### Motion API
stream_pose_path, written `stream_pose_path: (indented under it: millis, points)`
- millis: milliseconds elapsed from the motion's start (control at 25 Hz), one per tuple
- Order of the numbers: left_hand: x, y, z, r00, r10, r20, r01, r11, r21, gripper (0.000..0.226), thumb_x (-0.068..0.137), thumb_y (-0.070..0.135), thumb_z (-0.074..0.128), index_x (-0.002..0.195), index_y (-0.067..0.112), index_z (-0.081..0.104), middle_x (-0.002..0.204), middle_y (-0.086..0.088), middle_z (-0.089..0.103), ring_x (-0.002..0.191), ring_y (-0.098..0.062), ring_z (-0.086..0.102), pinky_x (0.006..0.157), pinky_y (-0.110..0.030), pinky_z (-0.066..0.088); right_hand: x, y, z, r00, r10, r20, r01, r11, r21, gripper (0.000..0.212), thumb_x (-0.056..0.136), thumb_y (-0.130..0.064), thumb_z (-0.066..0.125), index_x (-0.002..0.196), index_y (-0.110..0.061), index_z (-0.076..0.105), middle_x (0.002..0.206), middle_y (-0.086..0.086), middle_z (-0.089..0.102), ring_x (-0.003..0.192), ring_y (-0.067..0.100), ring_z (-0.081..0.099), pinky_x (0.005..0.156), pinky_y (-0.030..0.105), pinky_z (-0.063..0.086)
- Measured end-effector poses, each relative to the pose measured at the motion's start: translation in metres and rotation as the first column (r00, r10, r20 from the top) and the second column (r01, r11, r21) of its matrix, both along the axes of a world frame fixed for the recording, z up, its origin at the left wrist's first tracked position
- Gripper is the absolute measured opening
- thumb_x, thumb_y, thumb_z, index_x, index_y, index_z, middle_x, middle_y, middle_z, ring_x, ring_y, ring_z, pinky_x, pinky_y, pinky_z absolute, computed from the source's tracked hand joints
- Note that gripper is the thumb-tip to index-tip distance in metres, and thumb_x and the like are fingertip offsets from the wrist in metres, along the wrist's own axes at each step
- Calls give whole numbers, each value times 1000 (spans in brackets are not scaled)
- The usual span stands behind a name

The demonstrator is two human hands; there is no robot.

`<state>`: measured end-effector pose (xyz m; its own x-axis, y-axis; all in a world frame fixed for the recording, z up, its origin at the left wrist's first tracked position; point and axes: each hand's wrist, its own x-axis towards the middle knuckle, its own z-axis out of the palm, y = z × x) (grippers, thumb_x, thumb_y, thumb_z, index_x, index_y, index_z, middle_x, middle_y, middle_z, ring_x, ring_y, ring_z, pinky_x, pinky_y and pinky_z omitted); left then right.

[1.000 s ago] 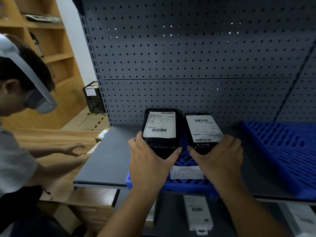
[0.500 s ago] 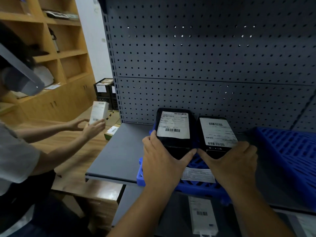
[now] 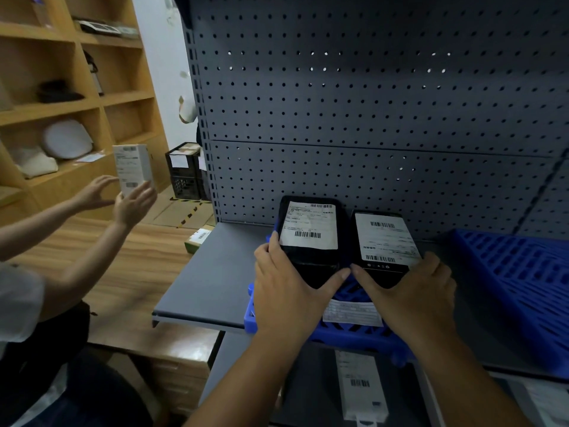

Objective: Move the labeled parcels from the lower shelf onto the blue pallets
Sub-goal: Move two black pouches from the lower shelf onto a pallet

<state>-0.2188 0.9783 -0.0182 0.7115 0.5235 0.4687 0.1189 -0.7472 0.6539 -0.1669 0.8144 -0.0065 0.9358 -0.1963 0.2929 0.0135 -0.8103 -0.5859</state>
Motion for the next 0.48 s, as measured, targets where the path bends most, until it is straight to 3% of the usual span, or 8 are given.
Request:
stream_pose_path:
  millis: [240,360,480]
  points:
    - [-13,1,4,999,-47,-11,47,999,-15,125,67,88,64,157,13,19,151,-2,32,138,-19,41,108,-39,47,-9,-3,5,998,58,-9,-57,996,72,134,62,-91,56,155,-6,10,151,20,28,137,38,29,113,52,30]
    - [-31,15,10,998,-62,0,62,998,4,105,81,87,47,156,15,27,154,-1,33,141,-19,39,114,-39,42,-13,-21,8,994,100,52,-108,980,169,125,70,-91,45,157,-13,2,156,16,20,142,36,23,115,56,28]
    - [-56,26,10,1000,-20,1,20,1000,-1,87,91,79,37,153,18,35,150,3,40,137,-16,43,112,-41,42,-17,-40,6,989,96,111,-112,981,156,111,79,-86,42,157,-15,8,158,15,21,143,35,23,116,57,26]
